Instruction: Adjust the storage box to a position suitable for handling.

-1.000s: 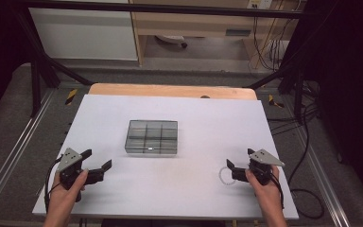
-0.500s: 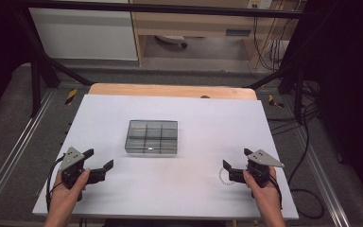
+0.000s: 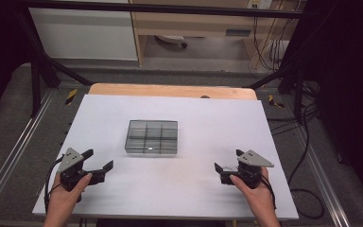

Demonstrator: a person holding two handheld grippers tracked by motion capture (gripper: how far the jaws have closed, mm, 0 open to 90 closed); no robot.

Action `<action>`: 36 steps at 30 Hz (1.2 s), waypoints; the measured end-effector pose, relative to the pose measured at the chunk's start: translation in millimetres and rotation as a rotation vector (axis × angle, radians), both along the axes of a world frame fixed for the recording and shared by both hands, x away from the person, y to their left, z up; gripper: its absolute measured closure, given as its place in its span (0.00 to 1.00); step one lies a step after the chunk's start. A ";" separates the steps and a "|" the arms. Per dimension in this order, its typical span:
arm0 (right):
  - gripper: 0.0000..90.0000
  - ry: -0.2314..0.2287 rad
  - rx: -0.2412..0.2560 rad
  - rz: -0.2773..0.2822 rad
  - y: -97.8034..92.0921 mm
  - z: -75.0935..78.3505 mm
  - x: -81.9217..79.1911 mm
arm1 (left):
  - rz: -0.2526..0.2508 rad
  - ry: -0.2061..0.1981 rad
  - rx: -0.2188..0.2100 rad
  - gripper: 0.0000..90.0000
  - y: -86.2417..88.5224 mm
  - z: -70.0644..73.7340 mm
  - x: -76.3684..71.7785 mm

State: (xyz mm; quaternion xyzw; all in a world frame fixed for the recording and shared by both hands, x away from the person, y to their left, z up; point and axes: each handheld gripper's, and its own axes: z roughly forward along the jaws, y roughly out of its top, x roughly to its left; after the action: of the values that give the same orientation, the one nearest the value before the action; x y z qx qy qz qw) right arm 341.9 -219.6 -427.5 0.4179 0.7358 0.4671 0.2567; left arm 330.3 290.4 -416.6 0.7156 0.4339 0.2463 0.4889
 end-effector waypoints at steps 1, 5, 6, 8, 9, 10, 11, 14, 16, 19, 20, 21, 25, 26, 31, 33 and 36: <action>0.04 0.001 0.000 0.004 1.2 0.2 -0.1 | 0.002 0.000 0.003 0.11 0.8 1.0 0.4; 0.05 0.011 0.008 0.012 4.0 0.7 1.3 | 0.004 0.012 0.005 0.11 5.9 1.0 3.0; 0.06 0.010 0.007 0.014 6.2 2.7 2.6 | 0.010 0.021 0.007 0.12 7.4 0.2 4.6; 0.07 0.015 0.001 0.010 7.7 4.8 5.1 | 0.013 0.036 0.011 0.13 9.9 0.0 9.1; 0.08 0.016 0.001 0.006 8.5 6.4 6.6 | 0.015 0.040 0.012 0.14 10.1 0.5 10.8; 0.09 0.016 -0.002 0.000 9.0 8.0 8.4 | 0.015 0.040 0.012 0.15 10.1 0.5 10.8; 0.09 0.023 -0.007 -0.008 9.9 9.5 10.4 | 0.014 0.043 0.014 0.16 10.4 1.1 12.6; 0.10 0.023 -0.041 -0.008 17.4 13.8 17.0 | 0.016 0.058 0.035 0.20 9.4 2.2 19.2; 0.12 0.022 -0.066 0.000 23.7 16.2 21.6 | 0.014 0.071 0.071 0.23 5.7 1.3 22.2; 0.15 0.031 -0.082 0.018 31.2 17.9 30.7 | -0.005 0.087 0.081 0.28 0.5 -1.3 28.5; 0.16 0.033 -0.091 0.024 34.4 18.4 35.4 | -0.010 0.090 0.085 0.29 -1.4 -1.7 32.2; 0.16 0.033 -0.091 0.024 34.4 18.4 35.4 | -0.010 0.090 0.087 0.29 -2.3 -1.7 35.3; 0.18 0.056 -0.096 0.043 43.4 18.2 50.0 | -0.022 0.094 0.092 0.39 -4.6 -0.2 48.5; 0.20 0.064 -0.108 0.050 49.0 17.0 58.0 | -0.026 0.095 0.105 0.42 -5.9 0.1 56.4; 0.29 0.081 -0.123 0.066 58.6 15.8 72.9 | -0.038 0.113 0.128 0.56 -8.5 -2.9 77.3; 0.34 0.082 -0.115 0.063 61.1 15.3 78.5 | -0.035 0.116 0.138 0.61 -9.3 -5.0 83.6; 0.42 0.076 -0.099 0.049 65.8 12.0 88.5 | -0.034 0.142 0.136 0.69 -12.2 -8.5 93.1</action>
State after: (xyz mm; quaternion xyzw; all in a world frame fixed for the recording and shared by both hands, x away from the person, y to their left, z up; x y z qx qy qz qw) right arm 430.4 -153.8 -415.4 0.4039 0.7771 0.4203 0.2374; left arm 423.4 278.2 -425.1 0.7700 0.4376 0.2154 0.4114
